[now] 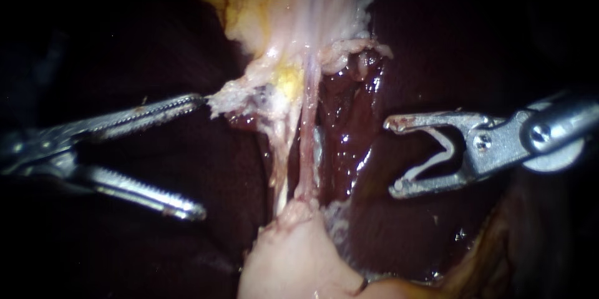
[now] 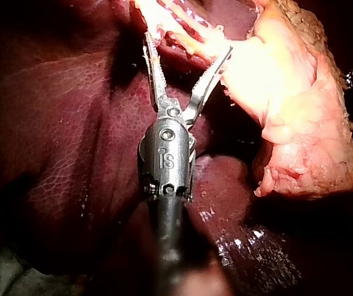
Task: Grabbing gallbladder
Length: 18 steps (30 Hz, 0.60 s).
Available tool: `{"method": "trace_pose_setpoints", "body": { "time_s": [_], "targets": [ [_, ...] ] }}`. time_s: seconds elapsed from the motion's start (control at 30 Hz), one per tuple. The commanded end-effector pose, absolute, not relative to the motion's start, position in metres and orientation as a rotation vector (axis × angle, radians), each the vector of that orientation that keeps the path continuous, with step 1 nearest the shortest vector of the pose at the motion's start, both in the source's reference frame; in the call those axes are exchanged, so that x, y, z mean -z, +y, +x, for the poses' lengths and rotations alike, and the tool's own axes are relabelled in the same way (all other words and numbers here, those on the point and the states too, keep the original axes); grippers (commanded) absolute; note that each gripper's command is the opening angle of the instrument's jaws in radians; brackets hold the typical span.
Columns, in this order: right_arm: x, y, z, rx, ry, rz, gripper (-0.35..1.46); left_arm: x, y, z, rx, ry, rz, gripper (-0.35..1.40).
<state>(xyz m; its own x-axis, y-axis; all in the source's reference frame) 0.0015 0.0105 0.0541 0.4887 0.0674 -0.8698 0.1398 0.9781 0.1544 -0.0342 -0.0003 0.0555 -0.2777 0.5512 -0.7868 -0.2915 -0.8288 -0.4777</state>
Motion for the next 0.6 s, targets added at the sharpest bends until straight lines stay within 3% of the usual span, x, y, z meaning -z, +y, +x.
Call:
{"method": "trace_pose_setpoints", "body": {
  "time_s": [0.03,0.37,0.6],
  "targets": [
    [-0.0541,0.0105,0.0015,0.044,1.062,0.215,0.5,-0.0555,-0.0002,-0.0341,-2.133,-0.321,-1.451,1.01],
    [-0.0541,0.0105,0.0015,0.044,1.062,0.215,0.5,-0.0568,0.0028,-0.0349,-2.107,-0.253,-1.396,0.96],
    [-0.0541,0.0105,0.0015,0.044,1.062,0.215,0.5,-0.0588,0.0048,-0.037,-2.012,-0.269,-1.331,0.72]
  ]
}}
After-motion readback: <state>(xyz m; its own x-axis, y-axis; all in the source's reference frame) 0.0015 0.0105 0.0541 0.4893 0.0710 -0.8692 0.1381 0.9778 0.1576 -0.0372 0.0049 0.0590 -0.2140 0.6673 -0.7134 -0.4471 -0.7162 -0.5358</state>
